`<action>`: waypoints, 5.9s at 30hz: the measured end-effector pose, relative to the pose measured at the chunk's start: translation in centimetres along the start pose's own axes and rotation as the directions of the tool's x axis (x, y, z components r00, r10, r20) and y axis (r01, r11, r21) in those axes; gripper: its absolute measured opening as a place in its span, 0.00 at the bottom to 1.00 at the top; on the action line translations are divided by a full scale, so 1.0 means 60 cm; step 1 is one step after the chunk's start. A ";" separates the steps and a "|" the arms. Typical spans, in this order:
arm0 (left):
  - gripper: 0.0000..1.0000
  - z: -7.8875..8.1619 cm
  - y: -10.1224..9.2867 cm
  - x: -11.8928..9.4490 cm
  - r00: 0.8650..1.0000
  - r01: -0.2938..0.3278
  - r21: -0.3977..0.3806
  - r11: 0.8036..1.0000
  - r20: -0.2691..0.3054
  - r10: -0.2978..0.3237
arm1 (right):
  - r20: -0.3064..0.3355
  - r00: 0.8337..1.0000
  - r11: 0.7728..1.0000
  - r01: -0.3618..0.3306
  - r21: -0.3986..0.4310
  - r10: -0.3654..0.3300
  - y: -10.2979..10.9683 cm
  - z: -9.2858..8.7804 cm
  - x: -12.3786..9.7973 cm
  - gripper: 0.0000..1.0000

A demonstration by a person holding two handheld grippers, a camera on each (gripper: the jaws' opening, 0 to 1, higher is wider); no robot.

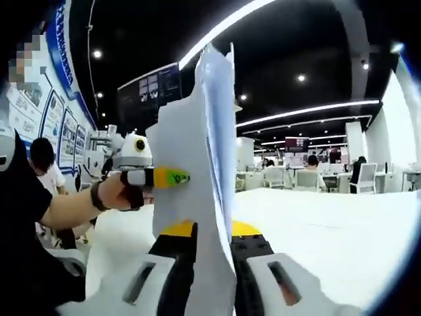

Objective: Organize the stack of printing papers by aligning and flattening the scattered papers on the table

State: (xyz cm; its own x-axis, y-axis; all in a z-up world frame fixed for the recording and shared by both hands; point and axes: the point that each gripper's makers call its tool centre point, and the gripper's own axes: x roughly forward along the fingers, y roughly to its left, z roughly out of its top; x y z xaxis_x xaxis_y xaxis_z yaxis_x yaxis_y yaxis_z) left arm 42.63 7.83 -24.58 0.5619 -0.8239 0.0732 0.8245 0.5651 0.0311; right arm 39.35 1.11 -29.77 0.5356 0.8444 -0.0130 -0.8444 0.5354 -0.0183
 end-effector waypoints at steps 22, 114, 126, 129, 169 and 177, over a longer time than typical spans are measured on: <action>0.06 0.084 -0.071 -0.017 0.962 0.143 0.032 0.989 0.229 -0.146 | 0.129 0.992 0.986 -0.009 0.166 -0.013 -0.013 0.020 -0.020 0.40; 0.30 -0.059 0.017 -0.111 0.999 -0.027 -0.058 0.998 -0.029 0.025 | 0.065 0.998 0.987 0.011 0.163 -0.022 -0.044 0.026 -0.087 0.25; 0.28 -0.064 0.029 -0.116 0.999 -0.011 -0.122 0.993 -0.039 0.006 | 0.044 0.999 0.988 0.016 0.156 -0.023 -0.057 0.018 -0.095 0.20; 0.29 -0.078 0.026 -0.109 0.999 -0.003 -0.146 0.989 -0.053 -0.005 | 0.046 0.999 0.989 0.008 0.151 -0.015 -0.051 0.015 -0.090 0.14; 0.39 0.048 -0.085 -0.023 0.924 0.295 0.646 0.705 -0.380 -0.039 | -0.026 0.993 0.924 -0.114 -0.365 0.112 0.098 0.115 -0.072 0.00; 0.06 0.021 -0.103 -0.028 0.928 0.306 0.626 0.718 -0.365 -0.077 | -0.010 0.997 0.926 -0.075 -0.371 0.077 0.083 0.117 -0.074 0.00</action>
State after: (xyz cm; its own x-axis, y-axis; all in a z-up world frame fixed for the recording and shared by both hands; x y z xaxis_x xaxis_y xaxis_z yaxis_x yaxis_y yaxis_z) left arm 36.48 5.77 -23.66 0.4825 -0.8235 -0.2983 0.7214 0.1805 0.6686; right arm 32.70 0.17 -22.78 0.4690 0.8828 -0.0243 -0.8189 0.4244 -0.3864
